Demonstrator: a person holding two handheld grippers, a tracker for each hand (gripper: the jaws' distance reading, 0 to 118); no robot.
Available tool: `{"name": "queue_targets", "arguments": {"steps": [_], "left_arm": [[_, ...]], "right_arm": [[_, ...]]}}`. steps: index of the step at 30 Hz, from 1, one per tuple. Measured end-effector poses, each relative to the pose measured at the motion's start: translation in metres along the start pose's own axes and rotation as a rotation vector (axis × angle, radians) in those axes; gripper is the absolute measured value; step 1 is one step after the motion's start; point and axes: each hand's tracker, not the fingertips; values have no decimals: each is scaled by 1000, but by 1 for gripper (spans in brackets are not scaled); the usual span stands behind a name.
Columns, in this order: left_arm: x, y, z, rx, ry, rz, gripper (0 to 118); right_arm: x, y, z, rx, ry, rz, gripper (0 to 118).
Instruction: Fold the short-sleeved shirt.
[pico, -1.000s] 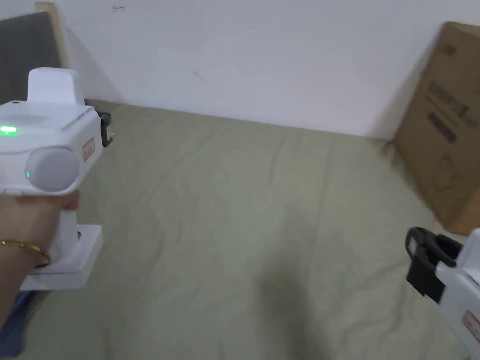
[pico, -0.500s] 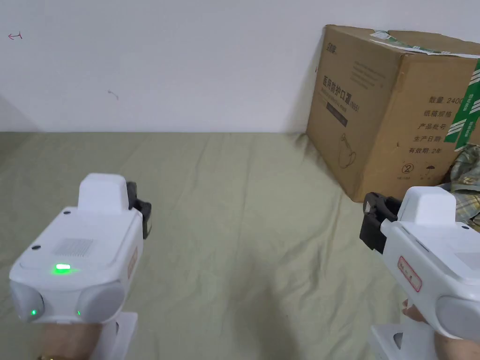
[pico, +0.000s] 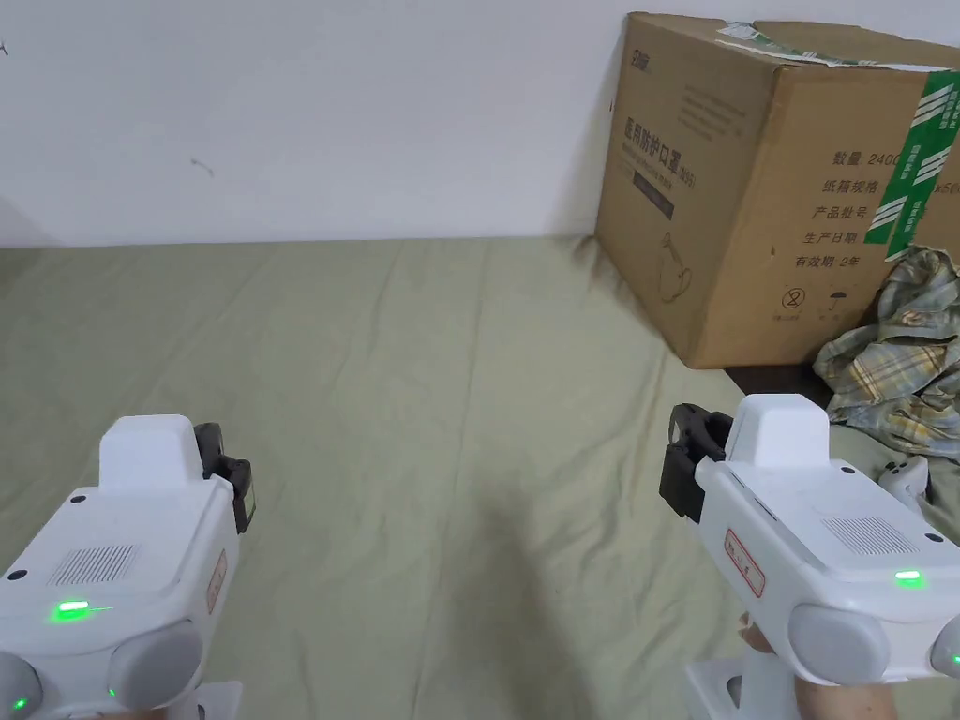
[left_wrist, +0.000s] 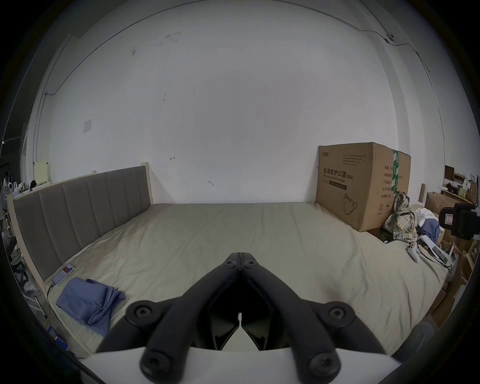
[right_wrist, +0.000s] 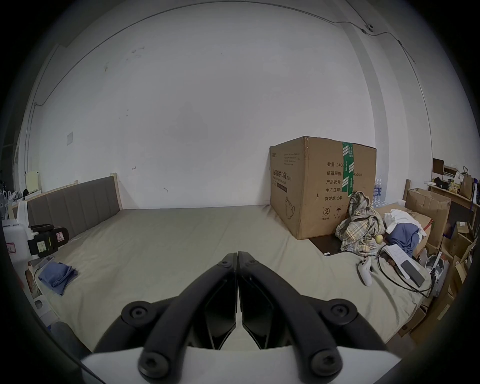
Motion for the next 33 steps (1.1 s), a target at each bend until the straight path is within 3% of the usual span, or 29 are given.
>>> {"name": "queue_targets", "arguments": {"steps": [31,32,33], "left_arm": [[2,-7,-1,-12,-3,-21,0],[2,-7,-1,-9,-1,-21,9],[2,-7,-1,-8,-3,-19,22]], "right_arm": [[-12,-1,-1,-15,33,5,0],[-13,0,-1,-14,34,9,7],[-13,0,0,-13,33,12,28]]}}
